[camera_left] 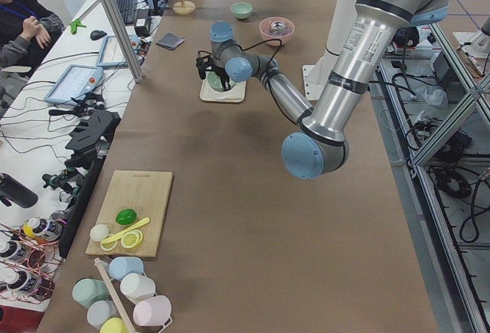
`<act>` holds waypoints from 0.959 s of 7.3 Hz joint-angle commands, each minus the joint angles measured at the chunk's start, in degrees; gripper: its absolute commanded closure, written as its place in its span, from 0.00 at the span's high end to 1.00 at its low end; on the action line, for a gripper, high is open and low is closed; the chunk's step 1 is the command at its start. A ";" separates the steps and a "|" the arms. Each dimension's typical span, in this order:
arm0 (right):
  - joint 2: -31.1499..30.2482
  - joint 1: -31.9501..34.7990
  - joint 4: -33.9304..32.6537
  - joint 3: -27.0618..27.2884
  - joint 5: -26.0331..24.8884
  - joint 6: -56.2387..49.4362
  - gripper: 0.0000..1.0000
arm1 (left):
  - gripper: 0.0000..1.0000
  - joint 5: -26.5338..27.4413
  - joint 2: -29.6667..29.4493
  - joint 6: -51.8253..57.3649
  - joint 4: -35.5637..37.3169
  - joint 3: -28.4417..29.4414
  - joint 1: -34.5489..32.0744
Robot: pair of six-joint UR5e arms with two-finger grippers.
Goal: Stack green bowls together
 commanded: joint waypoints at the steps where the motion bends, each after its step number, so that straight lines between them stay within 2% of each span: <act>1: 2.51 0.00 -0.05 -2.74 0.09 1.67 1.00 | 0.00 4.10 -8.41 -7.89 1.57 3.67 3.48; 3: 2.69 0.00 0.04 -2.75 0.09 1.76 1.00 | 0.00 9.11 -13.61 -11.59 1.75 8.15 6.55; 5: 2.78 0.00 0.04 -2.66 0.09 1.76 1.00 | 0.00 13.34 -19.50 -15.20 0.97 15.53 9.46; 7: 2.87 0.00 0.04 -2.66 0.09 1.76 1.00 | 0.00 13.71 -22.25 -15.65 -2.00 21.78 10.08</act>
